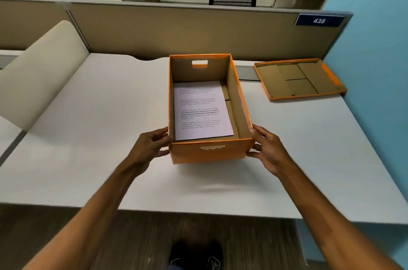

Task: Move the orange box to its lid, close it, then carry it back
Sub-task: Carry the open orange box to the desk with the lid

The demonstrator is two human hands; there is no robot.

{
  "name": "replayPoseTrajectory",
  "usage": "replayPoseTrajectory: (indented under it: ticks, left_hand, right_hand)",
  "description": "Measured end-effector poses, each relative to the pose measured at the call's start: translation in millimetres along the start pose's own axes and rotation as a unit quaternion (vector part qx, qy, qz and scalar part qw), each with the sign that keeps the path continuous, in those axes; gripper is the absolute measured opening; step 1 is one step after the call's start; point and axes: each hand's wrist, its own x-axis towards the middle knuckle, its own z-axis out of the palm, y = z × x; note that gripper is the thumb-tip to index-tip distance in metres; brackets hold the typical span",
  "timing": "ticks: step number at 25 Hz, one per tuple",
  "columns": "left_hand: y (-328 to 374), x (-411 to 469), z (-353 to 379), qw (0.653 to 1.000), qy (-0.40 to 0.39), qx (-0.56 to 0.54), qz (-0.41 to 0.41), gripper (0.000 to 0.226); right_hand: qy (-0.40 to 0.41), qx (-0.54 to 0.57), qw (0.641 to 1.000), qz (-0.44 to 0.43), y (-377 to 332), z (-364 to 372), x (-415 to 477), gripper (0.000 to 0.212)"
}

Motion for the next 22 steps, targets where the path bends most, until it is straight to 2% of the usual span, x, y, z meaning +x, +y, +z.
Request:
replayPoseTrajectory:
  ticks: [12,16,22]
  left_hand:
    - [-27,-60,3,0.997,-0.059,0.047,-0.013,0.045]
    - [-38,-76,-2,0.996,-0.067,0.041,-0.034,0.045]
    - [-51,-89,2,0.996,-0.06,0.035,-0.05,0.049]
  right_hand:
    - [0.054,0.021,0.998,0.014,53,-3,-81,0.044]
    - [0.063,0.04,0.997,0.027,72,2,-102,0.033]
    - [0.083,0.036,0.995,0.033,83,10,-116,0.038]
